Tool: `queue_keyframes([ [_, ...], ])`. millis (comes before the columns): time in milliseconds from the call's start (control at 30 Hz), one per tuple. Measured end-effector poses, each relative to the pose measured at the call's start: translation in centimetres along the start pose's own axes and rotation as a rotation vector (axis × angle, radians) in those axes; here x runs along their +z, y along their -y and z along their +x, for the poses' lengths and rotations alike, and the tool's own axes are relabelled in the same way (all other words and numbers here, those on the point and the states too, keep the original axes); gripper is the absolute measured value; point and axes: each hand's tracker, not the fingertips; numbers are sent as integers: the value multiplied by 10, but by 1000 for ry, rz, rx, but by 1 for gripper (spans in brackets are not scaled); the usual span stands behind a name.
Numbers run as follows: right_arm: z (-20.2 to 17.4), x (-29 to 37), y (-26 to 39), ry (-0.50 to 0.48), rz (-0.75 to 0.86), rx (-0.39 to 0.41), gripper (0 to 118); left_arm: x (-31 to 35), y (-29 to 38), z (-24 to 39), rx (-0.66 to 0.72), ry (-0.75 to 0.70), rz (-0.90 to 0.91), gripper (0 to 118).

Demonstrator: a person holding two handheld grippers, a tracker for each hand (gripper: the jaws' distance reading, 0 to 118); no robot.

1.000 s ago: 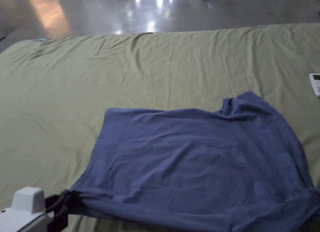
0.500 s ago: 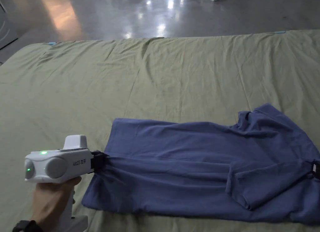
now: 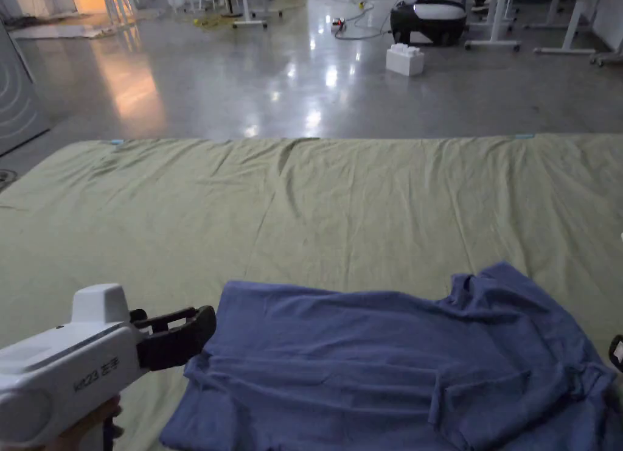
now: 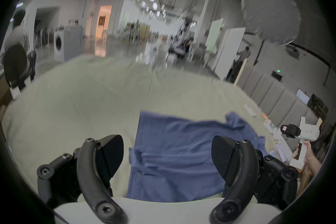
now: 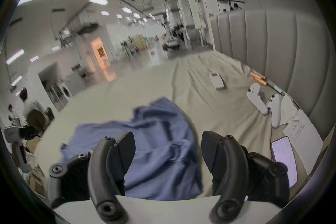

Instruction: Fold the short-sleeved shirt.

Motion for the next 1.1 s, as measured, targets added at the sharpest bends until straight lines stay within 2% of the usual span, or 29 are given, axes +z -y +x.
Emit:
queue_keyframes([
  [133, -47, 77, -7, -50, 169, 84, 79, 82, -10, 43, -160, -67, 208, 99],
  [233, -81, 117, -4, -70, 265, 162, 79, 129, -7, 71, -205, -92, 306, 98],
  [300, -99, 135, 1, -72, 284, 193, 72, 153, -2, 84, -231, -107, 344, 91],
  [333, -99, 137, 7, -74, 292, 209, 64, 164, 0, 90, -254, -120, 367, 84],
  [400, -111, 152, 9, -86, 337, 269, 39, 181, 2, 98, -264, -135, 372, 63],
  [433, -114, 157, 12, -89, 318, 244, 26, 190, 3, 101, -265, -137, 372, 53],
  [467, -114, 160, 16, -125, 300, 217, 12, 198, 5, 103, -264, -133, 386, 27],
  [500, -115, 162, 21, -160, 274, 197, 6, 203, 5, 104, -269, -110, 400, 0],
  [533, -117, 165, 23, -147, 260, 207, 5, 207, 6, 106, -267, -109, 400, 0],
  [567, -121, 168, 22, -136, 308, 278, 0, 210, 6, 108, -267, -110, 399, 0],
  [600, -123, 171, 22, -128, 326, 315, 0, 211, 4, 109, -265, -89, 353, 0],
  [633, -122, 170, 25, -125, 285, 278, 0, 210, 5, 107, -258, -87, 352, 0],
  [733, -122, 173, 22, -113, 291, 284, 0, 208, 7, 107, -254, -81, 342, 0],
  [767, -120, 172, 23, -102, 280, 259, 0, 206, 9, 106, -255, -87, 345, 0],
  [1033, -113, 170, 22, -89, 269, 237, 0, 188, 11, 98, -256, -81, 301, 0],
  [1100, -110, 167, 24, -85, 255, 228, 0, 179, 12, 89, -219, -65, 265, 0],
])
